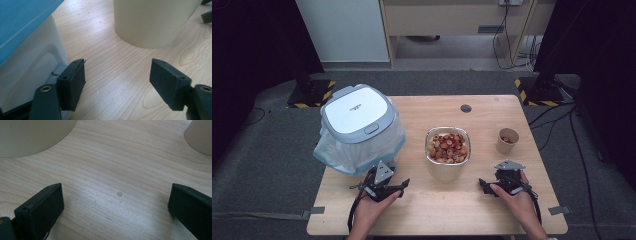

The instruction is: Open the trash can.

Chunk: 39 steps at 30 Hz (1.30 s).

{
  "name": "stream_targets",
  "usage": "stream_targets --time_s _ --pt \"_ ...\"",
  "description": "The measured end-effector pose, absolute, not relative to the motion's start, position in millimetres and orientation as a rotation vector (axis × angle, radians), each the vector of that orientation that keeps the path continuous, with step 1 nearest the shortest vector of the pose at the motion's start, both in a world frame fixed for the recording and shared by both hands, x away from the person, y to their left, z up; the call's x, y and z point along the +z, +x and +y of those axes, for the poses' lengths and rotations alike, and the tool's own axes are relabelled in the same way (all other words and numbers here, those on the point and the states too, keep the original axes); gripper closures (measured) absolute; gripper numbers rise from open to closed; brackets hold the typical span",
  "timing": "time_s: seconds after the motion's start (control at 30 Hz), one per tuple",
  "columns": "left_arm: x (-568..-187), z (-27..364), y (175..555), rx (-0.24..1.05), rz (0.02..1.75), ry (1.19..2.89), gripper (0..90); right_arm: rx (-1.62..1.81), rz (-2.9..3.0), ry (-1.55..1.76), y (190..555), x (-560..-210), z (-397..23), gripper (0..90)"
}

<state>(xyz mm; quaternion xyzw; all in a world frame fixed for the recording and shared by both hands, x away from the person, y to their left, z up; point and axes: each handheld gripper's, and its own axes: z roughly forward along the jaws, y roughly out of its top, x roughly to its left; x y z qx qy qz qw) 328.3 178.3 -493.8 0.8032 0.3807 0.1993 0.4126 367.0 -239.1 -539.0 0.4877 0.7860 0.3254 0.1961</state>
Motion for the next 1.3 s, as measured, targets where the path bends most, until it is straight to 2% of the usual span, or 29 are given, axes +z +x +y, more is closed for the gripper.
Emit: stream_targets --time_s 0.27,0.43,0.63,0.87,1.3 --pt "-488 184 329 0.539 0.966 2.050 51.6 0.915 2.208 1.350 367 -539 -242 1.7" --pt "-487 191 334 0.577 0.979 2.074 69.6 0.904 2.209 1.359 365 -538 -246 1.7" --pt "-489 205 344 0.615 1.026 2.086 82.0 0.897 2.210 1.363 363 -538 -247 1.7" --pt "-496 202 351 0.652 1.032 2.145 87.4 0.901 2.207 1.360 363 -538 -248 1.7" --pt "-504 198 354 0.669 1.038 2.167 89.3 0.912 2.200 1.361 362 -539 -248 1.6"
